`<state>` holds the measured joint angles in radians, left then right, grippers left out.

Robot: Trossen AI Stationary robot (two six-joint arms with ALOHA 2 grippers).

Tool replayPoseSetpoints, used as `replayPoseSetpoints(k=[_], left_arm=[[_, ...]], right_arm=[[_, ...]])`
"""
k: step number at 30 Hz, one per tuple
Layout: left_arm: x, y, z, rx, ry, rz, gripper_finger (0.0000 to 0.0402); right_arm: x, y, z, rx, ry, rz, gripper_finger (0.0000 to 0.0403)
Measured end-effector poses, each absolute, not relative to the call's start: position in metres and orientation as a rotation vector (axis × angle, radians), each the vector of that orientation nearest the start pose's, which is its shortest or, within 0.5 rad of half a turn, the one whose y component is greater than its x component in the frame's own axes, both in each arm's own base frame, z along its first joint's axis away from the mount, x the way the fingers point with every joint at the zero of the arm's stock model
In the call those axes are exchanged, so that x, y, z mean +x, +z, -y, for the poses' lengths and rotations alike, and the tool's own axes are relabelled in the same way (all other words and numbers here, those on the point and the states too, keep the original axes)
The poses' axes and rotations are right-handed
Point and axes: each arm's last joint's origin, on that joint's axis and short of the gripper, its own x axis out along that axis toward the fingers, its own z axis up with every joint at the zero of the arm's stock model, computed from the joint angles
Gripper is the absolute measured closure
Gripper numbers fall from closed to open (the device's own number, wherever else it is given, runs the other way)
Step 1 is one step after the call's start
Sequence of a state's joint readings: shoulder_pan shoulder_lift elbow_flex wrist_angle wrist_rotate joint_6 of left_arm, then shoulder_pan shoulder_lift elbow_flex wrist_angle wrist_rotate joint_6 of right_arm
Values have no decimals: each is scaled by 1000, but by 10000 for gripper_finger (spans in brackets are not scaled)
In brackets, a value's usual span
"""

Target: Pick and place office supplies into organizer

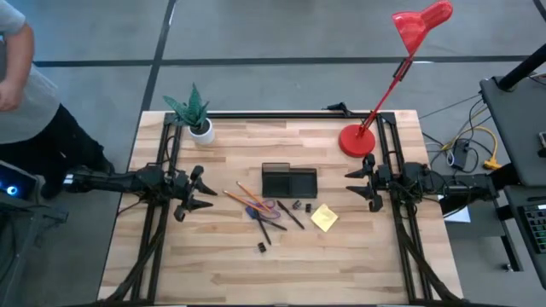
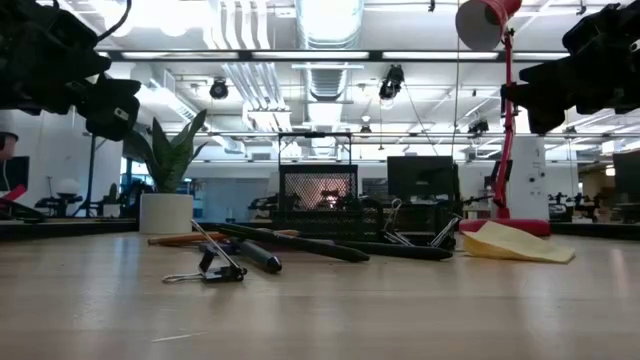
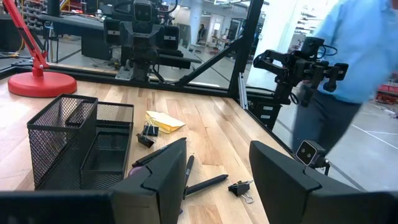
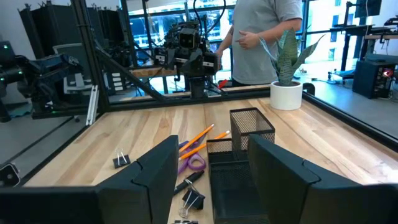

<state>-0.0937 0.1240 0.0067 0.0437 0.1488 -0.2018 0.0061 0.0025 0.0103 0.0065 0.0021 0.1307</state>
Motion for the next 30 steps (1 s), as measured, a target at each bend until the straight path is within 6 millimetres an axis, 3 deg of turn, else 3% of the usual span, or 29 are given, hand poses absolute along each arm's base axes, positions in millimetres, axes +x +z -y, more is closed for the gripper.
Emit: replayPoseSetpoints(k=[10,17,21,25,30], left_arm=[[104,160,14,-203,-234,-98,240],[104,160,14,-203,-234,-99,240],[104,160,14,-203,-234,-98,240],[104,160,14,-203,-234,-99,240],[104,165,13,-157,-189,-37,239]], right_arm=[[97,171,0,138,-19,56,220],[96,183,3,690,-45,208,220],[99,188,2,804,18,242,220],[101,204,0,808,124,366,220],[105,206,9,796,-169,506,220]])
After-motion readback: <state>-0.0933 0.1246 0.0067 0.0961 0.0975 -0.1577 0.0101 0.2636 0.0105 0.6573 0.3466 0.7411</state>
